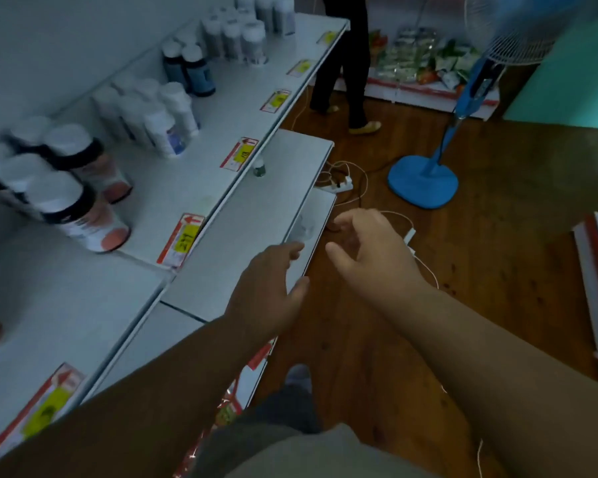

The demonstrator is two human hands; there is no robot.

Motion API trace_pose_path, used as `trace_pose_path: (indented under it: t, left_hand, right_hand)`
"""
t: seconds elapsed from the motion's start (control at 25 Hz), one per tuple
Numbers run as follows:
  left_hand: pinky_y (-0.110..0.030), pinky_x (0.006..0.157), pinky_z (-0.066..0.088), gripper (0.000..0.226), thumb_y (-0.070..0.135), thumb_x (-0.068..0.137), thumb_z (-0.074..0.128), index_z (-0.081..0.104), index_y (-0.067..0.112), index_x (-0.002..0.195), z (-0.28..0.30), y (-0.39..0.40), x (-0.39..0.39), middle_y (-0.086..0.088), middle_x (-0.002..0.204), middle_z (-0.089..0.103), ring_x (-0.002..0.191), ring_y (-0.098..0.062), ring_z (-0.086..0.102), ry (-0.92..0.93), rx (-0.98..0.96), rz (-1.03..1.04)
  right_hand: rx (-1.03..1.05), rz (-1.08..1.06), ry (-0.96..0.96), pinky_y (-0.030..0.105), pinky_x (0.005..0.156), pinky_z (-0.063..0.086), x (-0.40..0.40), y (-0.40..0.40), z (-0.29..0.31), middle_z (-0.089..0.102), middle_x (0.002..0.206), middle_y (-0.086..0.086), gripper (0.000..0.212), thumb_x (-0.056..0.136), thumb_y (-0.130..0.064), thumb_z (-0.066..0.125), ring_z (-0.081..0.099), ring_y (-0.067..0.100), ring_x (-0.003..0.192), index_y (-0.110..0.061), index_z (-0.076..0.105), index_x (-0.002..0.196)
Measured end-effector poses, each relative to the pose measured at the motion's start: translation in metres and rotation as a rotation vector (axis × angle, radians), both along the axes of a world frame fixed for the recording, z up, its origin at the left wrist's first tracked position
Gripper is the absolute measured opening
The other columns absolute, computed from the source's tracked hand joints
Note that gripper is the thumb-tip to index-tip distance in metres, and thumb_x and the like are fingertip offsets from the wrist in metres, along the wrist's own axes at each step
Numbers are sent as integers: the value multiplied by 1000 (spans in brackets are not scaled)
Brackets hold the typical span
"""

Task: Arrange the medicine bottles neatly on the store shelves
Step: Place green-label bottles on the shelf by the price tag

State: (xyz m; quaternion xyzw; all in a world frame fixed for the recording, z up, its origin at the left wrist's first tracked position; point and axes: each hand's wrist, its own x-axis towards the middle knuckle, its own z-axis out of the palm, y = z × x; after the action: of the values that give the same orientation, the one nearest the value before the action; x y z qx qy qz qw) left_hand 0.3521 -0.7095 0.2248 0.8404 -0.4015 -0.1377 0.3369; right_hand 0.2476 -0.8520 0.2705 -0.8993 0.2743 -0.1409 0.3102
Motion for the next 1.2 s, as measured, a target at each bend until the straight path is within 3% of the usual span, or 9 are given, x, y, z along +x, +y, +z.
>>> trace_pose_path:
  t: [0.16, 0.28, 0.48, 0.6, 0.84, 1.08, 1.2]
  left_hand:
    - [-32, 95, 44, 56, 31, 89, 66, 45, 20, 140, -9, -96, 77, 0, 132, 55, 117, -17, 52, 36, 69, 10]
    - [-37, 101, 44, 61, 33, 90, 65, 39, 23, 143, -37, -170, 132, 1, 137, 51, 122, -16, 50, 54, 84, 88]
    - [-40, 107, 42, 58, 33, 93, 62, 37, 30, 144, -141, -257, 226, 3, 143, 46, 126, -15, 47, 44, 136, 339]
    - [-35, 104, 45, 55, 34, 92, 63, 39, 33, 142, -215, -291, 273, 6, 140, 48, 120, -10, 50, 77, 226, 432]
    - [-27, 95, 45, 55, 29, 91, 65, 40, 30, 140, -325, -308, 370, 7, 135, 52, 116, -7, 53, -63, 283, 526]
    - [-23, 92, 44, 56, 26, 92, 65, 39, 31, 141, -366, -300, 426, 11, 135, 51, 115, -4, 52, -154, 250, 650]
    - [-20, 90, 43, 50, 27, 94, 61, 40, 31, 139, -366, -299, 432, 12, 133, 52, 115, -3, 53, -154, 218, 671]
  right_hand:
    - [10, -35, 43, 23, 80, 50, 57, -94, -4, 52, 117, -8, 37, 93, -34, 63, 53, 3, 95, -26, 53, 128]
    - [84, 0, 12, 23, 75, 46, 124, -168, -39, 52, 113, -7, 36, 93, -32, 64, 53, 6, 90, -23, 55, 126]
    - [238, 146, -27, 33, 84, 53, 259, -259, -171, 56, 119, 2, 35, 93, -29, 64, 60, 14, 96, -20, 55, 126]
    - [325, 151, 35, 25, 84, 48, 325, -303, -266, 55, 123, -2, 36, 94, -32, 61, 60, 12, 101, -23, 52, 128]
    - [405, 134, -22, 24, 88, 43, 445, -320, -401, 53, 125, 0, 39, 92, -33, 66, 59, 16, 106, -21, 51, 126]
    - [405, 218, -126, 41, 102, 40, 567, -303, -443, 55, 134, 2, 72, 77, -39, 79, 49, 25, 122, -21, 44, 137]
    - [478, 250, -134, 32, 89, 44, 585, -300, -456, 61, 116, 0, 53, 83, -39, 73, 58, 20, 106, -20, 49, 126]
